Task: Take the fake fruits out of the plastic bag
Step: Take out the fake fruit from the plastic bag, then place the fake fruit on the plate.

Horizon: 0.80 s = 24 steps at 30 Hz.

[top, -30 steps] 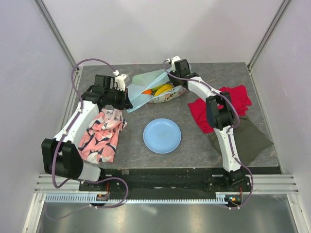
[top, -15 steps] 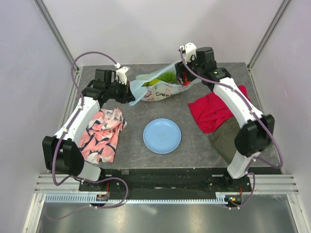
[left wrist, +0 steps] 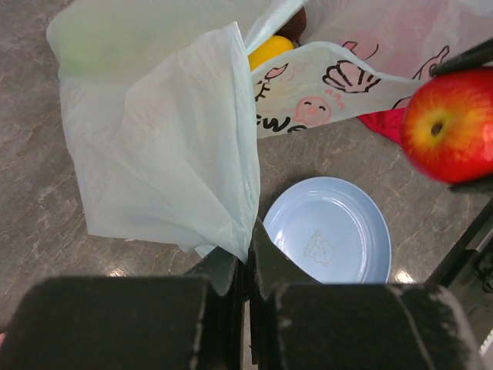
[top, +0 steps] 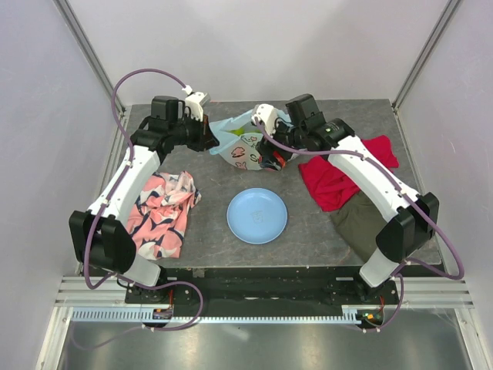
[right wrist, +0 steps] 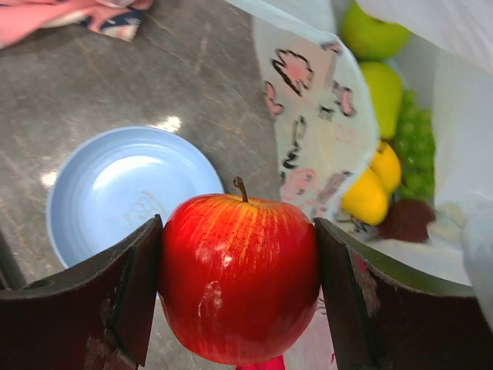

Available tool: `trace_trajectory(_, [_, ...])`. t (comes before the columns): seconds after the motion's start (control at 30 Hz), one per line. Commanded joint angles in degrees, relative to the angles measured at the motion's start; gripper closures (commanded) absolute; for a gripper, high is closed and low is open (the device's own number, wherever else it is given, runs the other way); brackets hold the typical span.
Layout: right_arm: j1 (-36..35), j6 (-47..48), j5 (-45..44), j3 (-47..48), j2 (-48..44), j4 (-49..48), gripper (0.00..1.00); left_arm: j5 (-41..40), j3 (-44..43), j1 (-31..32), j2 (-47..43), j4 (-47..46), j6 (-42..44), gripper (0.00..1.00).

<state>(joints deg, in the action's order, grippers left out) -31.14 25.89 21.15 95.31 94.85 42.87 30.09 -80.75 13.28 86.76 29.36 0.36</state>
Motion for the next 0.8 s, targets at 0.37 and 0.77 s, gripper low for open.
trace_trajectory(0.37, [-4.28, -19.92, 20.25, 0.66, 3.42, -9.05, 0.53, 1.91, -2.05, 0.17, -3.0, -2.73, -3.79, 0.98])
trace_trajectory(0.77, [-6.84, -29.4, 27.01, 15.58, 5.08, -14.31, 0.52, -0.02, -0.2, -0.01, -2.56, -3.61, -2.91, 0.98])
